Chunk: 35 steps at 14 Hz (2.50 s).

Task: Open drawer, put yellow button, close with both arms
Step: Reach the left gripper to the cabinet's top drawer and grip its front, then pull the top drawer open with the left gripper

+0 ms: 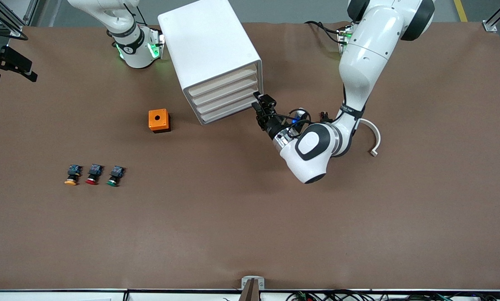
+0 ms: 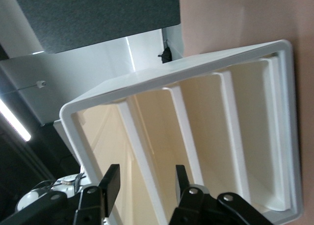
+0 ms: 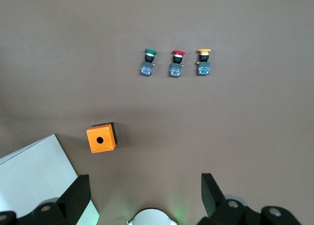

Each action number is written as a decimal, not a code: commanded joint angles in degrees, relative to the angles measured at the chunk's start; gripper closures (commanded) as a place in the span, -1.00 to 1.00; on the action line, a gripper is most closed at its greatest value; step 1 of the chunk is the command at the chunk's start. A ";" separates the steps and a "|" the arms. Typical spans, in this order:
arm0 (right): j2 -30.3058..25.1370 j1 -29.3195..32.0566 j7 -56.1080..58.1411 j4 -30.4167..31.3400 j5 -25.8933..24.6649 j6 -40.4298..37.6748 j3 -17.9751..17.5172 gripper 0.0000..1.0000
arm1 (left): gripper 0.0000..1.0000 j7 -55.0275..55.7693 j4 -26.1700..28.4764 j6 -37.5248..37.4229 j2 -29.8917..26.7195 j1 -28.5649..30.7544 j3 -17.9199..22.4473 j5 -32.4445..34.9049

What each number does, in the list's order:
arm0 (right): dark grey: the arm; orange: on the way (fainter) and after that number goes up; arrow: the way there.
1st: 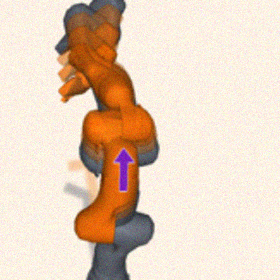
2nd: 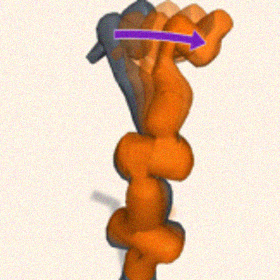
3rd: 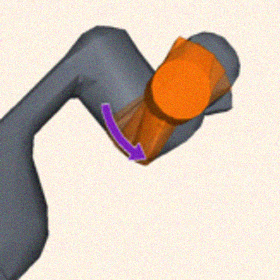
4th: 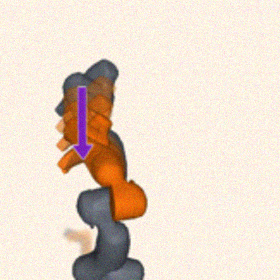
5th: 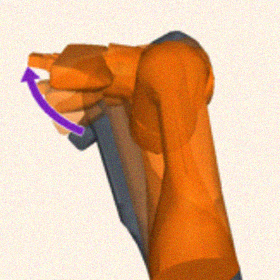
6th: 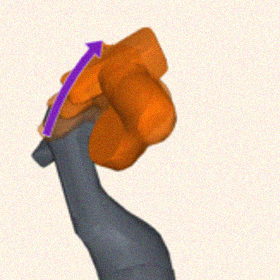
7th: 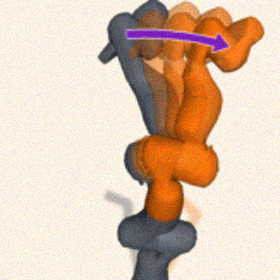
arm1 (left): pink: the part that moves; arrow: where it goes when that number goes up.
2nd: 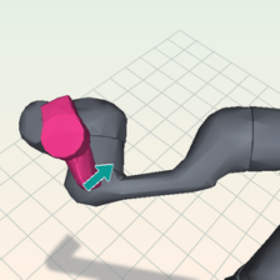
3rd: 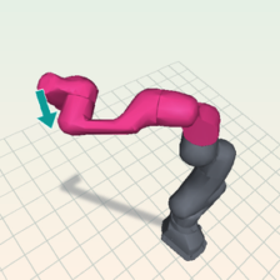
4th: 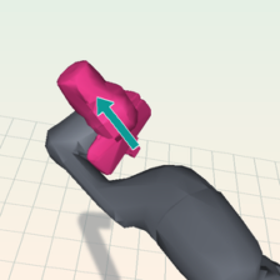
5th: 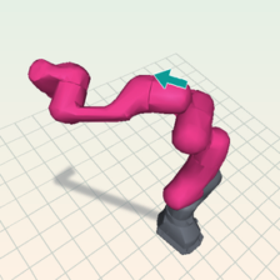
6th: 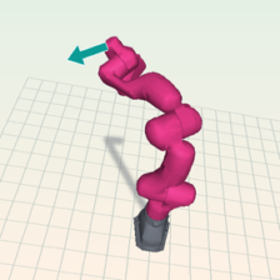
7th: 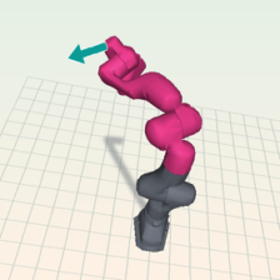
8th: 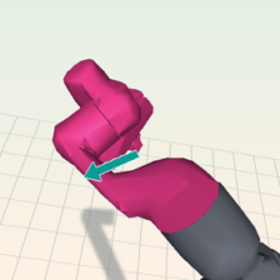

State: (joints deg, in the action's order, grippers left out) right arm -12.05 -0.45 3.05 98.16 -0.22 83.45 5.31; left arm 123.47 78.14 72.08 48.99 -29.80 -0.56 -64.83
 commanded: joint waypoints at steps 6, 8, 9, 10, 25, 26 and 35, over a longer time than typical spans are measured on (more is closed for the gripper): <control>-1.49 -0.25 0.29 1.24 0.75 0.40 0.32 -1.00 | -0.09 2.13 -0.19 -0.19 0.67 -4.21 -0.40 -4.17; -1.49 -0.25 0.29 1.24 0.75 0.40 0.32 -1.00 | -0.09 2.21 -0.19 -0.10 1.37 -5.62 -0.40 -4.17; -1.49 -0.25 0.29 1.24 0.75 0.40 0.32 -1.00 | -0.09 2.21 -0.19 -0.01 1.72 -6.23 -0.32 -4.17; -1.49 -0.34 0.29 1.24 0.75 0.40 0.32 -1.00 | -0.09 2.30 -0.10 0.07 1.98 -6.85 -0.31 -4.17; -1.49 -0.34 0.37 1.24 0.66 0.49 0.32 -1.00 | 0.91 6.34 -0.10 -0.10 1.55 -9.76 0.04 -4.25; -1.49 -0.34 0.38 1.24 0.66 0.49 0.23 -1.00 | 0.90 6.34 -0.10 -0.19 1.46 -9.15 0.12 -4.25; -1.49 -0.16 0.29 1.24 0.66 0.22 0.32 -1.00 | 0.83 6.34 -0.71 -0.28 0.84 -1.59 1.00 -4.25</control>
State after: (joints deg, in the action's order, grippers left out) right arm -12.05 -0.45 3.05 98.17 -0.22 83.45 5.29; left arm 130.87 77.65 71.23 50.60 -33.36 -0.26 -68.31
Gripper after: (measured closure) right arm 0.000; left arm 0.899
